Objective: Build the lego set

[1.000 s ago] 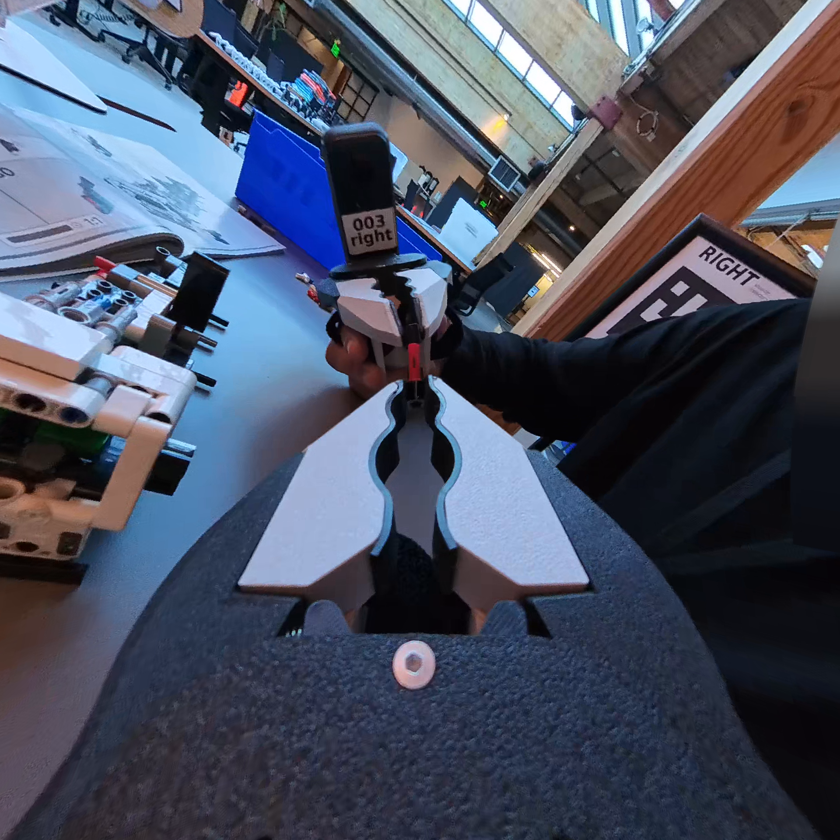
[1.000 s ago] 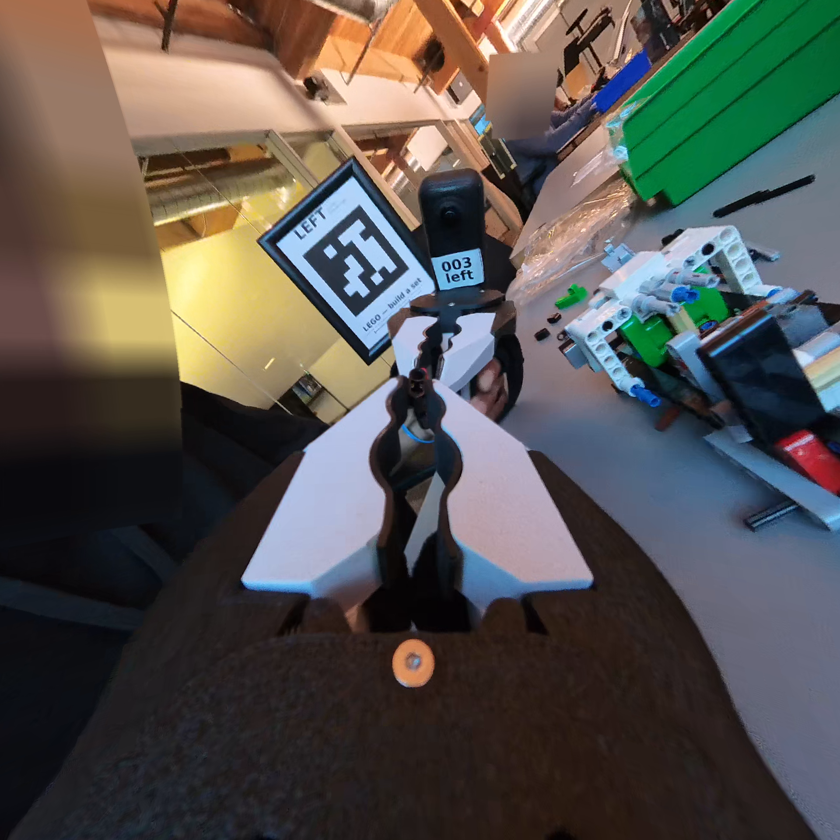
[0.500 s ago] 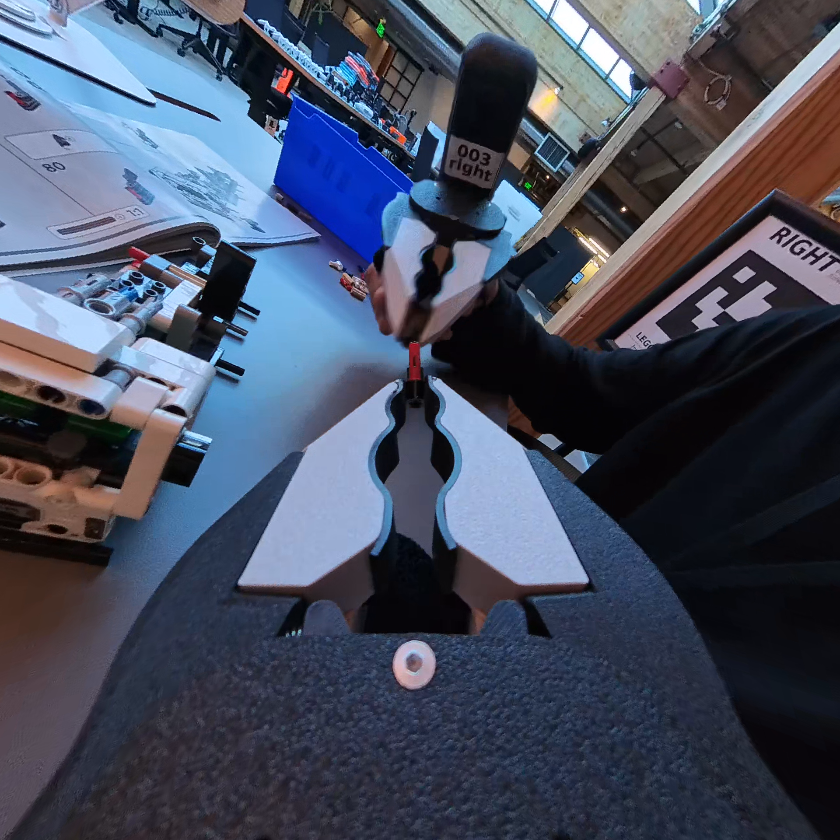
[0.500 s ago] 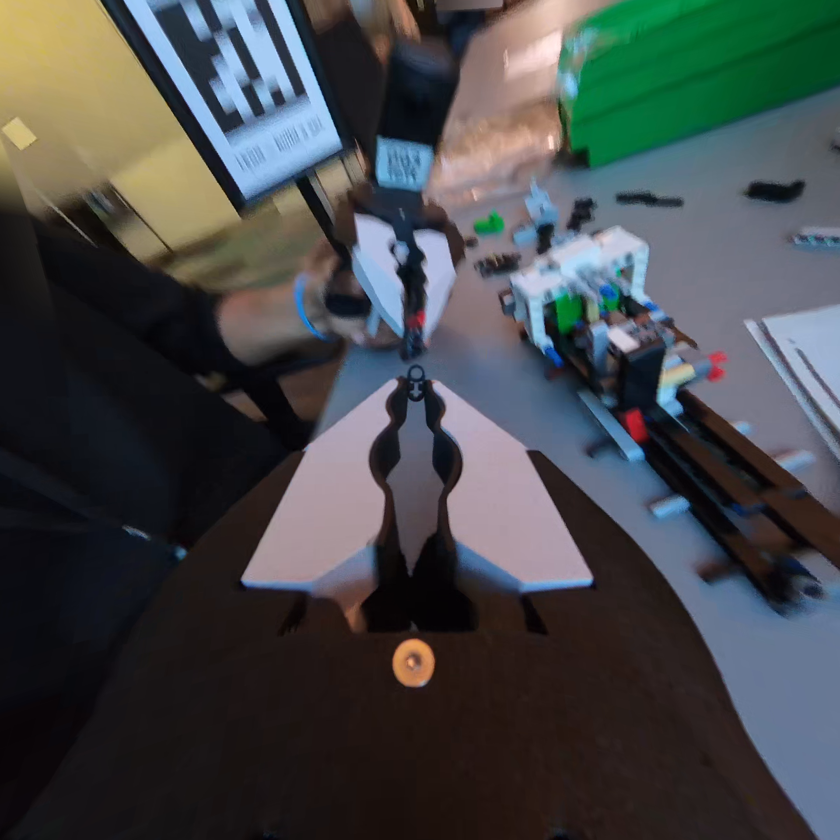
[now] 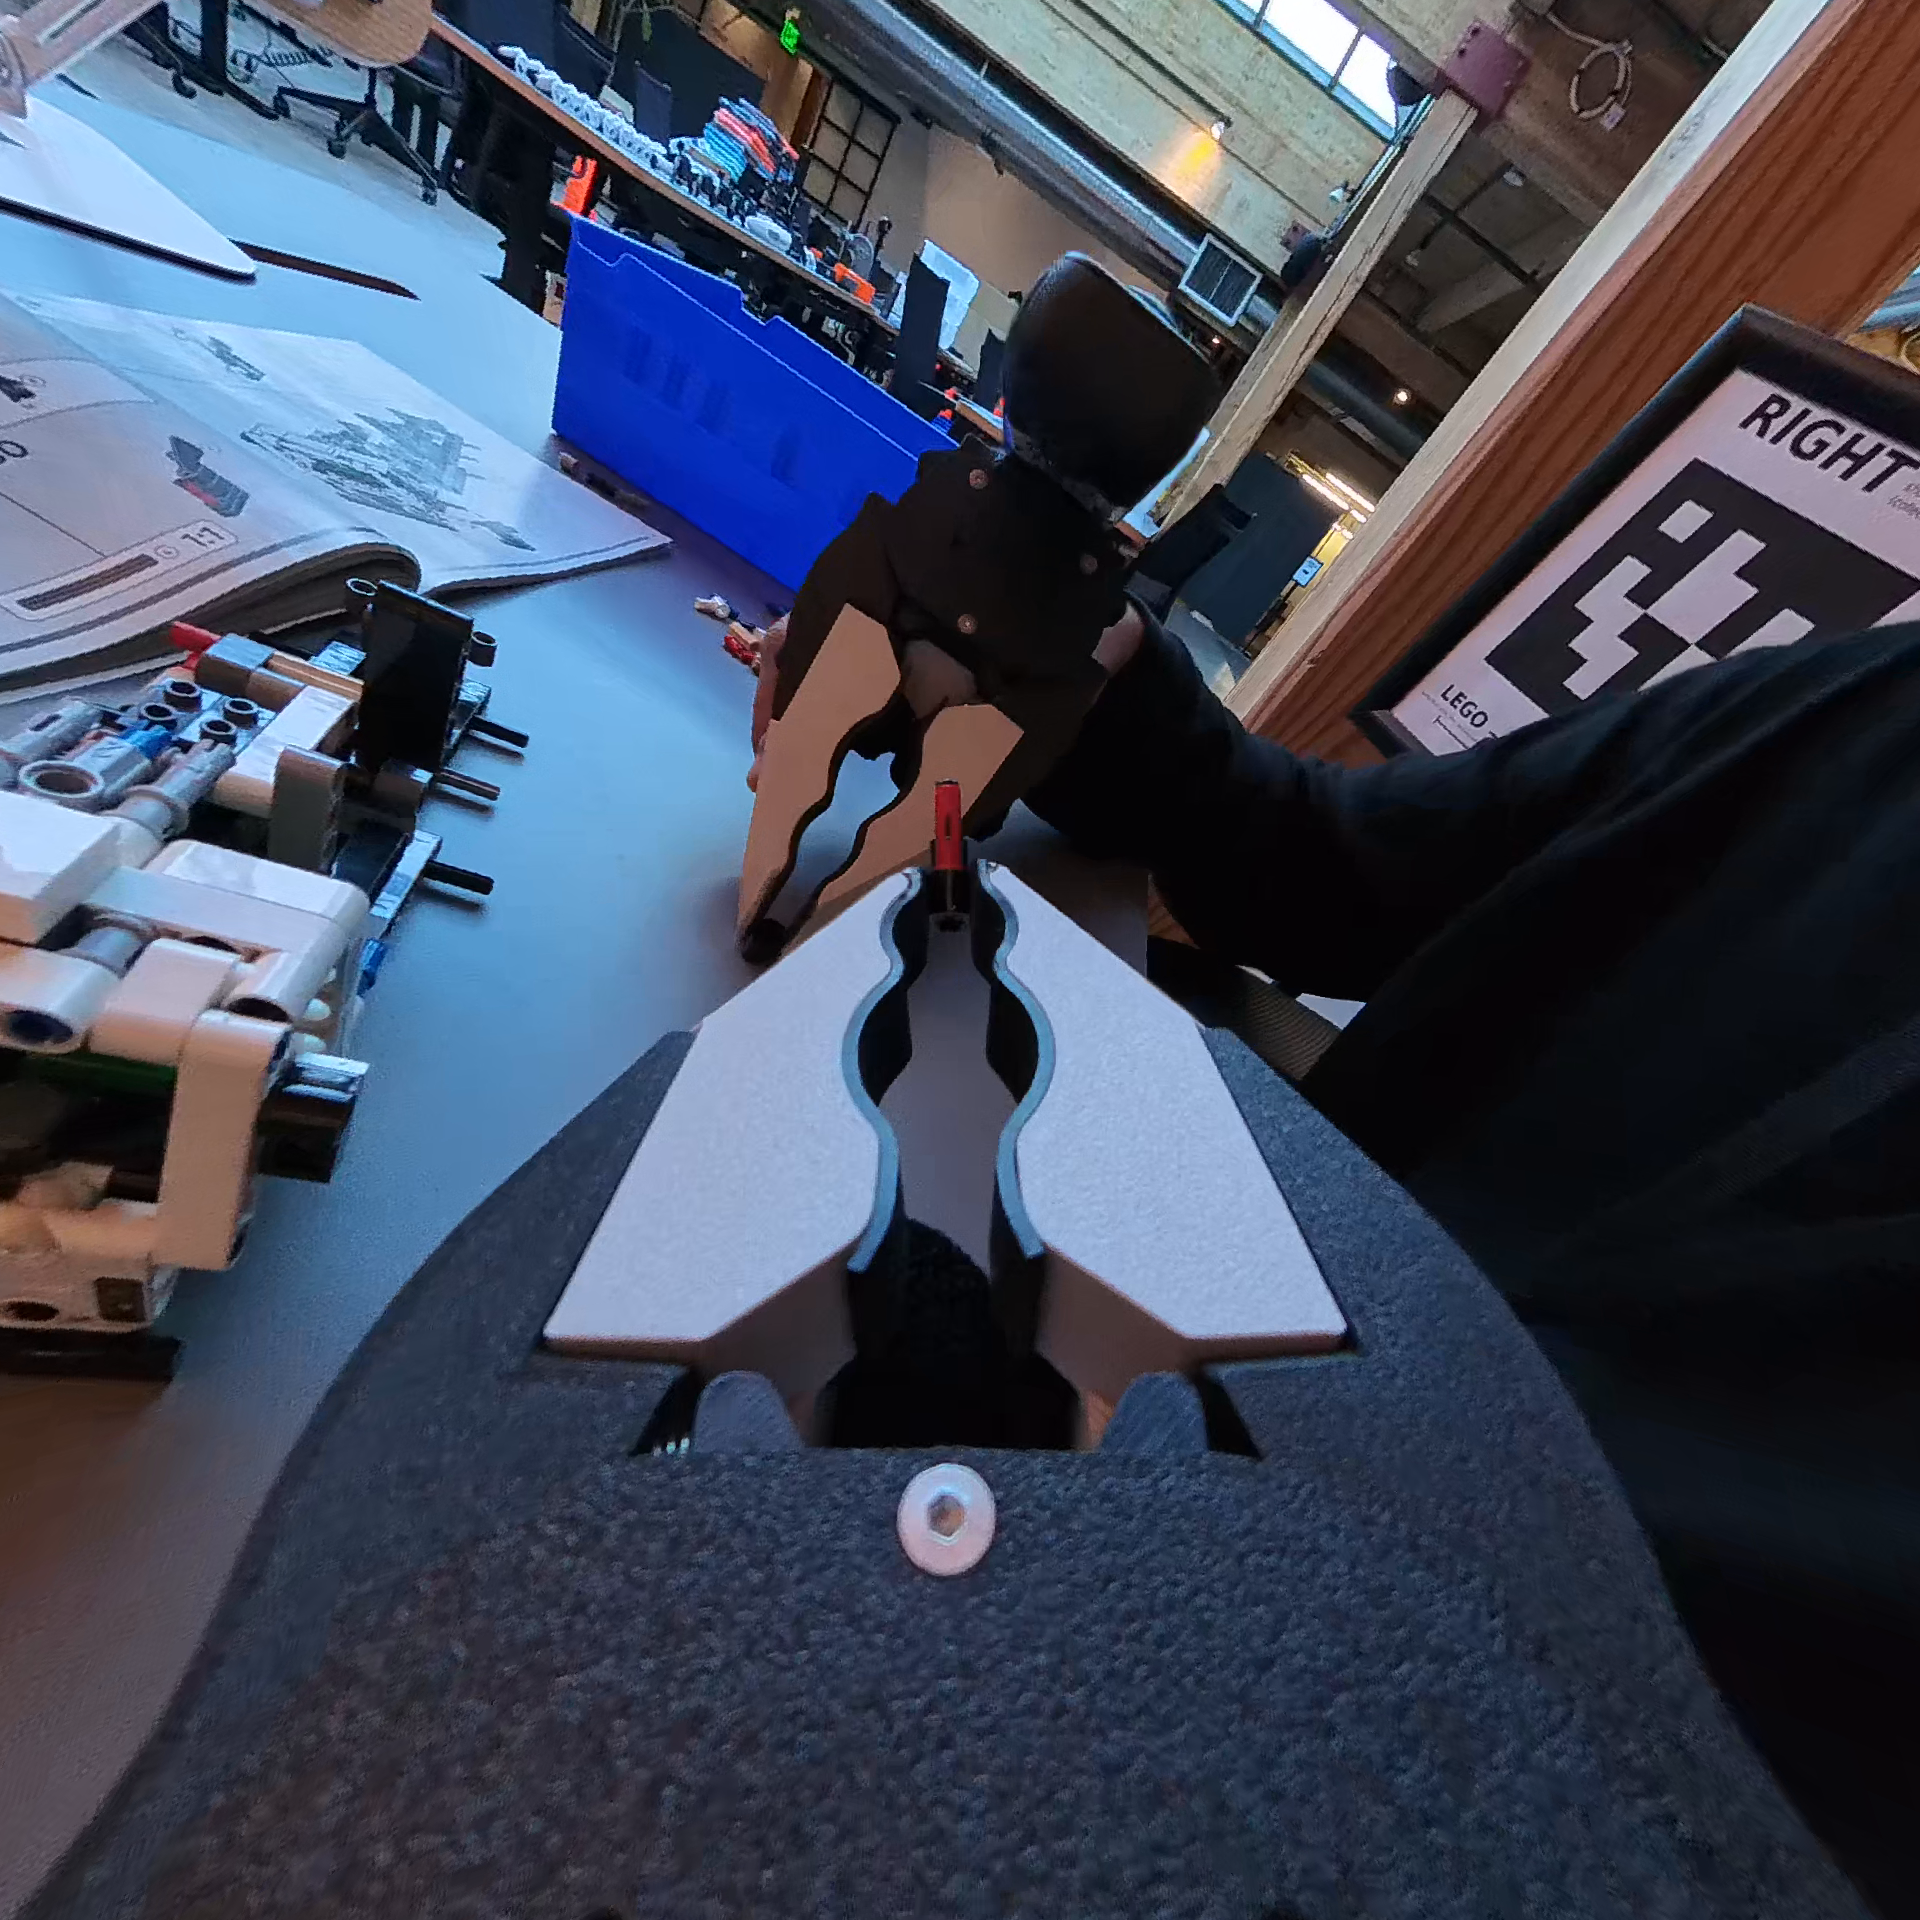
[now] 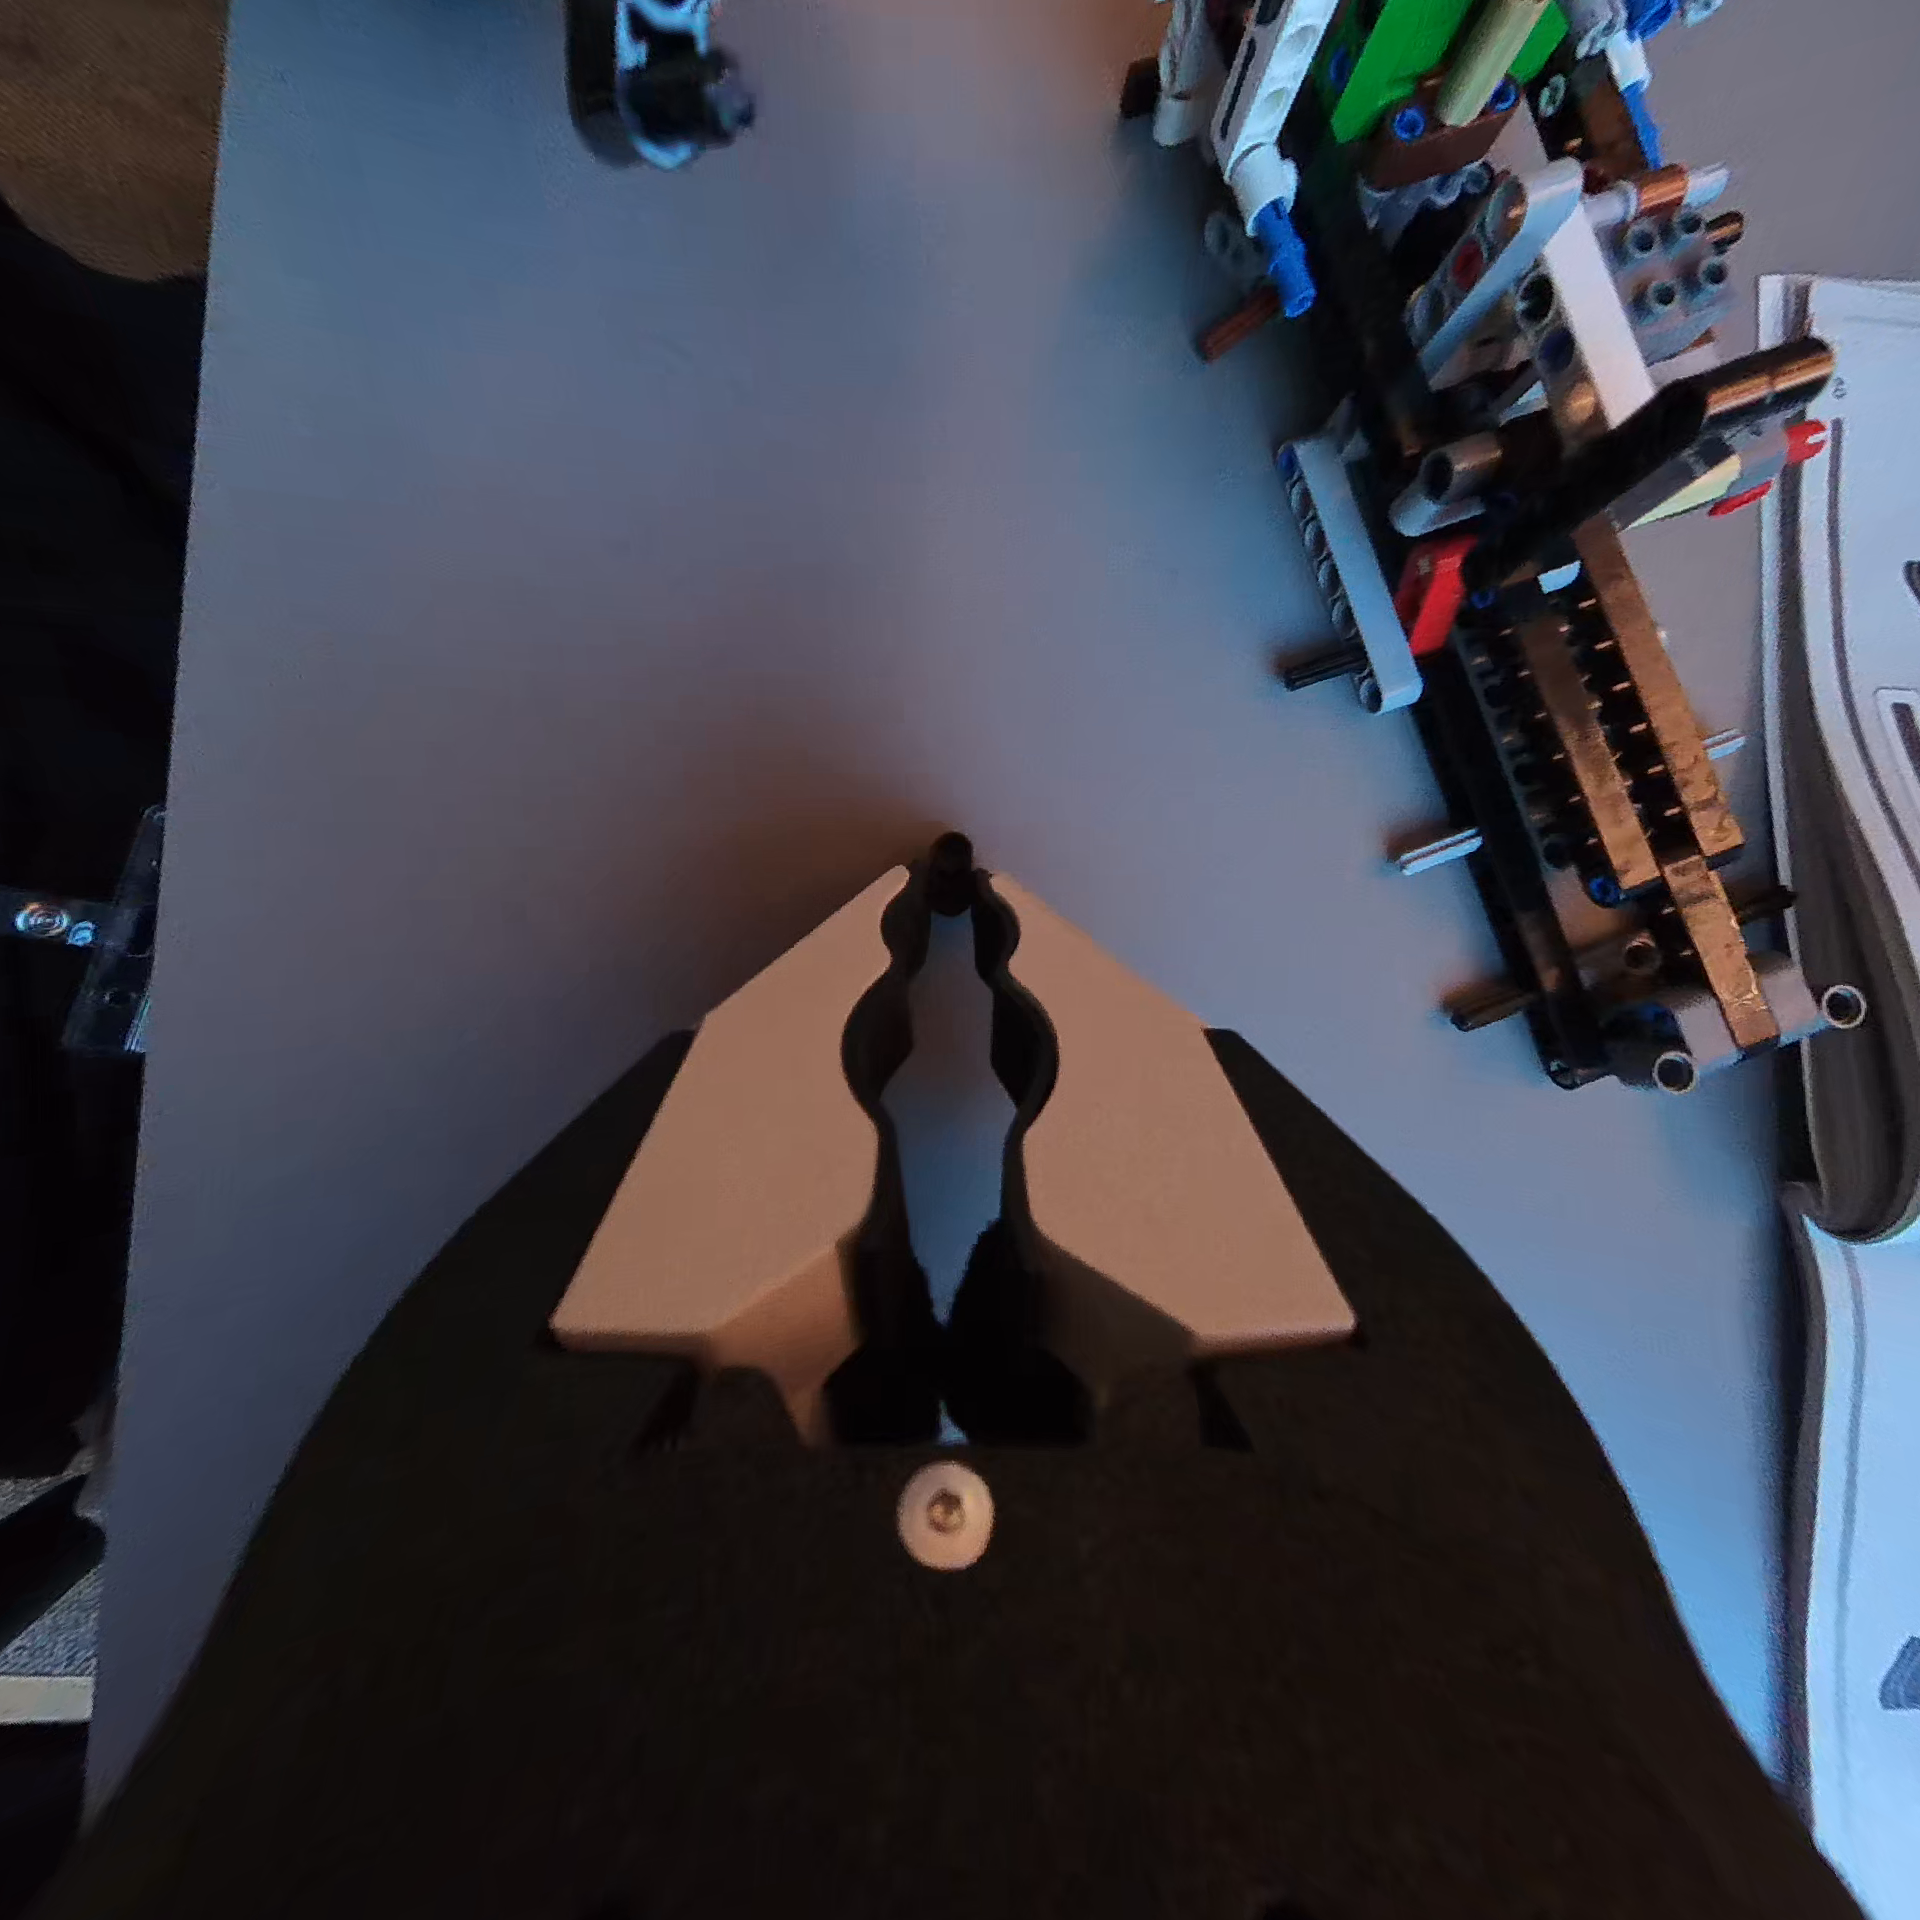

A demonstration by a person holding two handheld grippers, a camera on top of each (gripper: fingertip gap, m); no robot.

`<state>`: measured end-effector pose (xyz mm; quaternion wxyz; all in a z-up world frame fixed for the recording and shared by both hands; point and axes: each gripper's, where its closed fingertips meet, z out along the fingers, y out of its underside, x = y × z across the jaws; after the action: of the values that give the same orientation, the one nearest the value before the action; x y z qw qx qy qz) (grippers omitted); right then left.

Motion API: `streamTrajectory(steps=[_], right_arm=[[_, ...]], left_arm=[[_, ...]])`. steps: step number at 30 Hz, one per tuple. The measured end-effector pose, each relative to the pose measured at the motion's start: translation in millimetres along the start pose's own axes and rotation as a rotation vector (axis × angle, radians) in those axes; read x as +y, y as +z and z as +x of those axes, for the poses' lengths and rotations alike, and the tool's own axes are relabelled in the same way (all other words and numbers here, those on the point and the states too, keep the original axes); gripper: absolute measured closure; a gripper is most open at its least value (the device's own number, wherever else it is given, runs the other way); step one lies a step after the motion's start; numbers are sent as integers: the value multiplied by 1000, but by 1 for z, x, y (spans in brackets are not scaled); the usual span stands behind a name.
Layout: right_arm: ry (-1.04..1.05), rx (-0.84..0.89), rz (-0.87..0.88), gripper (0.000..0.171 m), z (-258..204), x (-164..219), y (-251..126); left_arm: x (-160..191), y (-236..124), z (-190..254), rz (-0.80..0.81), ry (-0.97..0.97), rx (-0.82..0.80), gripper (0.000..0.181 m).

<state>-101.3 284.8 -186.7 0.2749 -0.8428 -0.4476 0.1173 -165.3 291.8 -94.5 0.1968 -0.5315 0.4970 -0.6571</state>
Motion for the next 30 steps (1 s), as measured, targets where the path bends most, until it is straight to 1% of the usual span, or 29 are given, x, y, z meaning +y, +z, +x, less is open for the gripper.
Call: streamTrajectory(steps=[4, 5, 7, 8, 9, 11, 12, 15, 17, 18, 19, 20, 23, 26, 27, 30], right_arm=[[45, -34, 52, 156, 2, -4, 2], [61, -58, 78, 151, 1, -6, 0], [99, -131, 189, 141, -4, -22, -11], [121, -169, 278, 137, -6, -35, -20], [147, -211, 379, 137, -9, -50, -31], [197, -319, 534, 138, -18, -73, -50], [223, -336, 566, 139, -18, -79, -52], [252, -406, 602, 139, -26, -88, -50], [254, -472, 576, 141, -37, -89, -44], [244, -469, 561, 147, -40, -88, -39], [231, -455, 567, 158, -40, -89, -37], [227, -438, 569, 165, -40, -89, -35], [251, -457, 582, 165, -38, -89, -35], [305, -473, 666, 165, -32, -97, -43], [308, -487, 684, 165, -34, -100, -45], [311, -431, 714, 165, -33, -107, -39]], left_arm=[[-2, -1, 0, 14, 6, -8, 176], [-3, -2, -1, 21, 4, -10, 176], [-4, -3, 0, 29, 6, -9, 176], [-3, -3, 0, 26, 11, -8, 176], [-2, -2, 1, 19, 17, -6, 176], [1, 0, 3, -1, 32, -3, 175], [2, 2, 5, -13, 40, 3, 176], [5, 5, 6, -38, 48, 5, 175], [6, 6, 5, -42, 45, 3, 175], [6, 6, 5, -44, 45, 5, 175], [7, 6, 7, -48, 48, 13, 175], [7, 6, 7, -52, 48, 17, 175], [6, 6, 6, -41, 41, 17, 174], [1, 4, 6, -6, 48, 13, 162], [-1, 4, 5, 8, 41, 10, 163], [-6, 1, 6, 42, 36, 20, 172]])
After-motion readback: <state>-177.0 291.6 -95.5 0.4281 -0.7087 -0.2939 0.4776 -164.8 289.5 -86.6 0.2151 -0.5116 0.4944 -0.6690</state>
